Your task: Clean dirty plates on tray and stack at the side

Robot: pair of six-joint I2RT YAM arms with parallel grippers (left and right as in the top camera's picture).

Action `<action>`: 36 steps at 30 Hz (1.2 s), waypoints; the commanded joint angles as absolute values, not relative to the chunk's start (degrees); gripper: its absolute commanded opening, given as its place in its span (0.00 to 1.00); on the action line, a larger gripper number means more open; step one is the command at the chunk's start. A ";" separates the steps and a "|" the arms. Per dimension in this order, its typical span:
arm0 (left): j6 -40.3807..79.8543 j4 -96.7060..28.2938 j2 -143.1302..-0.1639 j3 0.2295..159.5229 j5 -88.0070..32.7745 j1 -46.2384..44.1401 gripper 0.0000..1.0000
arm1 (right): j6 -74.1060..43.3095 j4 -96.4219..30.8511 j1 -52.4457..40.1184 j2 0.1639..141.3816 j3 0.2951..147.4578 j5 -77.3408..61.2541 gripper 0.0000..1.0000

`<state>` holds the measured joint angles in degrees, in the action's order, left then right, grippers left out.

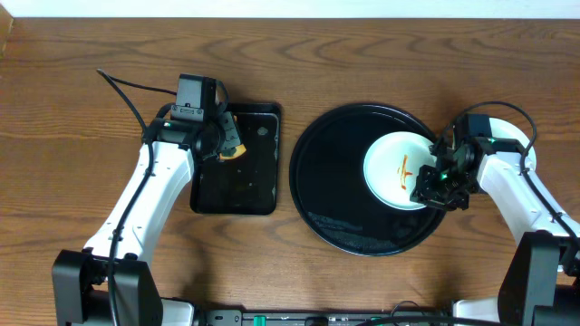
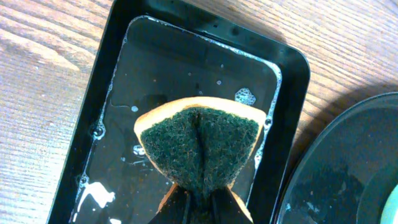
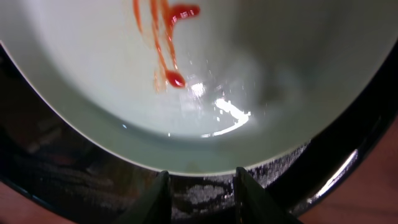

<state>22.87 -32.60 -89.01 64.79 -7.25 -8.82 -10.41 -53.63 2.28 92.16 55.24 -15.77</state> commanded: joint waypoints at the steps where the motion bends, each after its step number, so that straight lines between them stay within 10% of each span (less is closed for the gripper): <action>1: 23.14 -32.58 -88.75 64.18 -6.59 -8.64 0.08 | -14.79 -54.72 1.83 92.27 54.94 -16.56 0.30; 18: 23.14 -32.97 -88.75 63.99 -6.59 -8.64 0.08 | -31.77 -46.63 -1.30 92.27 47.13 -14.44 0.27; 36: 23.14 -32.49 -88.75 63.99 -11.20 -9.78 0.08 | -27.79 -33.12 -9.63 92.27 44.77 -14.35 0.01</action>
<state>22.87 -32.95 -89.01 64.73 -7.99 -8.91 -31.62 -34.41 -6.90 92.09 45.30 -14.46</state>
